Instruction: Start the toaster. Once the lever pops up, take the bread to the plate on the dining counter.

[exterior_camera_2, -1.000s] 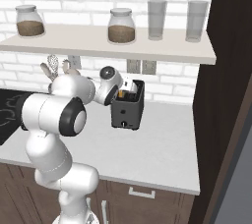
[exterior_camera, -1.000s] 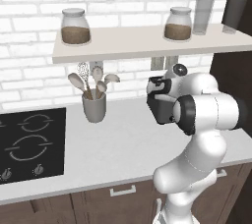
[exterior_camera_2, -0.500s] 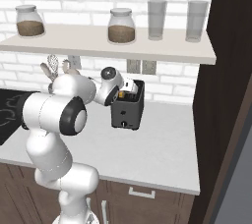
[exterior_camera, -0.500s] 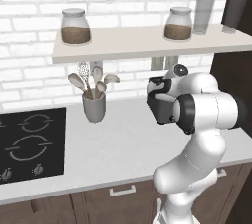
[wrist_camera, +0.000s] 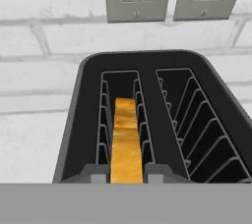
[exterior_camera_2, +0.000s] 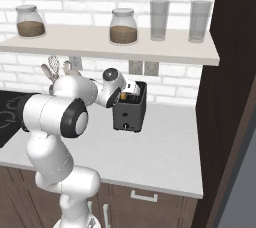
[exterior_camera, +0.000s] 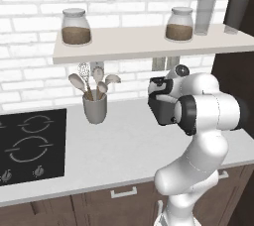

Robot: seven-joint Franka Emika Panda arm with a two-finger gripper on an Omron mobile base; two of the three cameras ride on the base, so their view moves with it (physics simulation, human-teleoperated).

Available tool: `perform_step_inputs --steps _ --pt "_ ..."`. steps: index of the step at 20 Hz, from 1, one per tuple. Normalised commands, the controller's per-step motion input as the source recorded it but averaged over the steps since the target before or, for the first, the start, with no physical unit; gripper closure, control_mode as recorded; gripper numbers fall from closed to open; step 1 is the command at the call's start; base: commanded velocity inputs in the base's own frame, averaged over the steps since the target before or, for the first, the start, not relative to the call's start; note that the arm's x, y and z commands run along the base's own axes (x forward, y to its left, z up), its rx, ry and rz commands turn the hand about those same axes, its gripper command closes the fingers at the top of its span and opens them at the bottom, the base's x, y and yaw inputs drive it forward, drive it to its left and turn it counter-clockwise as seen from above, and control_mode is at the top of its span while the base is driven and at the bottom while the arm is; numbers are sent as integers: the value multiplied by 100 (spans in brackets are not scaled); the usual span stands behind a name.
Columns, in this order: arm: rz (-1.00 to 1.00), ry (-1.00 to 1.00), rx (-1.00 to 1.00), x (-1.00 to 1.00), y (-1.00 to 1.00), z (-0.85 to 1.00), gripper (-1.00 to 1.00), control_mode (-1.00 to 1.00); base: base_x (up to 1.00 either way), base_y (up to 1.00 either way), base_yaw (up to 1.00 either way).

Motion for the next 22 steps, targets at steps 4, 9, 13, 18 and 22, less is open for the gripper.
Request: perform_step_inputs --steps 4,9,13,18,22 --pt "0 0 0 0 0 0 100 -100 0 0 0" --pt "0 -9 0 -15 0 15 100 -100 0 0 0" --pt "0 -12 0 -19 0 27 100 -100 0 0 0" --pt "0 -13 0 -22 0 29 100 -100 0 0 0" --pt "0 -16 0 -2 0 60 100 -100 0 0 0"
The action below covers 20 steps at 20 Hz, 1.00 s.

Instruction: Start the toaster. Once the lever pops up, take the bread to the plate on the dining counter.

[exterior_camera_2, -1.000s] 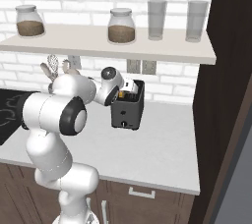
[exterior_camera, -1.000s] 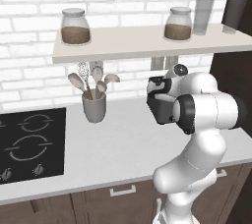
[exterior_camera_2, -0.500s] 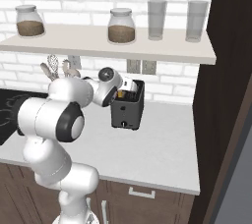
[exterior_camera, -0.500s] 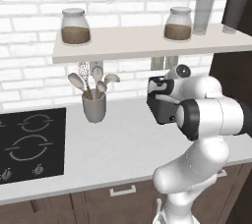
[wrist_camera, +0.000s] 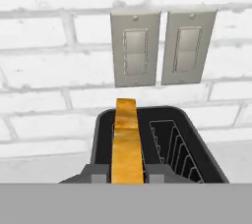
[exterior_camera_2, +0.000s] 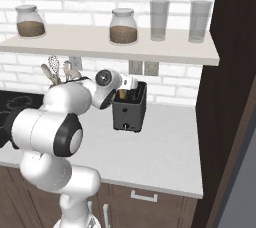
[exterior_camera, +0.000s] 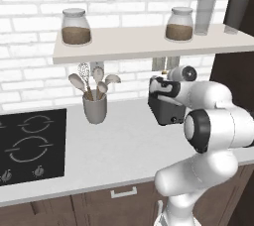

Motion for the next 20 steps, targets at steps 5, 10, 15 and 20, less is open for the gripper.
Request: perform_step_inputs --steps 5,10,15,20 --pt "0 -13 0 -26 1 51 100 -100 0 0 0" --pt "0 -9 0 -49 0 38 100 -100 0 0 0" --pt "0 0 2 -96 0 38 100 -100 0 0 0" --pt "-2 20 4 -100 0 70 100 -100 0 0 0"
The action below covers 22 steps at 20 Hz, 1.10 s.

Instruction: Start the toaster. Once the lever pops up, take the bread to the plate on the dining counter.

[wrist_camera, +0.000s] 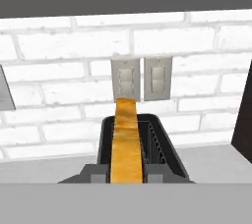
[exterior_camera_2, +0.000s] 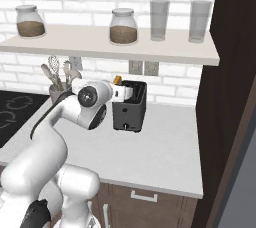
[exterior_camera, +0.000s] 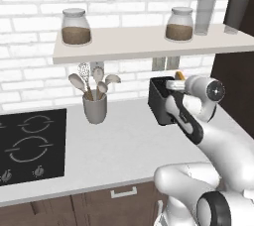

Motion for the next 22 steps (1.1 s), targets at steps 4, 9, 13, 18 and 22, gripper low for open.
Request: perform_step_inputs --steps 4,9,13,18,22 --pt "-1 28 6 -100 1 84 100 -100 0 0 0" --pt "0 44 5 -100 11 54 100 -100 0 0 0" --pt "0 21 2 -100 21 0 100 -100 0 0 0" --pt "0 1 0 -92 22 -11 100 -100 0 0 0" --pt "0 0 0 -6 1 -2 100 -100 0 0 0"
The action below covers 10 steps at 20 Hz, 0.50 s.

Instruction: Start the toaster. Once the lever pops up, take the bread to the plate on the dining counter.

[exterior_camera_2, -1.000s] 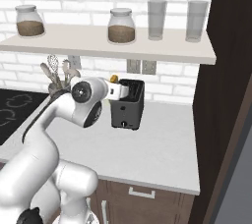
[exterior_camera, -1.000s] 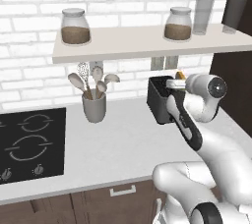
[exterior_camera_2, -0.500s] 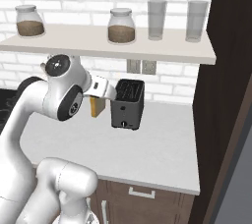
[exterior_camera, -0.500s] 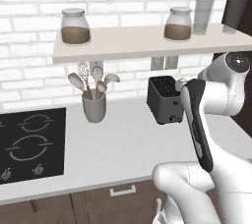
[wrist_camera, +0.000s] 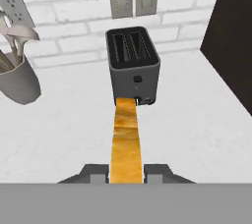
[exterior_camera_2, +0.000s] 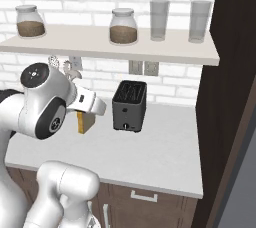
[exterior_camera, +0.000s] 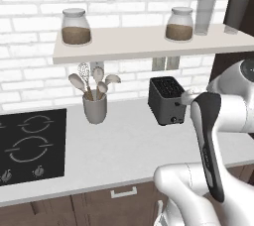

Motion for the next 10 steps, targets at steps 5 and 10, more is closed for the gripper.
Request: perform_step_inputs --steps 5,10 --pt "0 0 0 0 0 0 100 -100 0 0 0" --pt "0 0 0 0 0 0 100 -100 0 0 0"
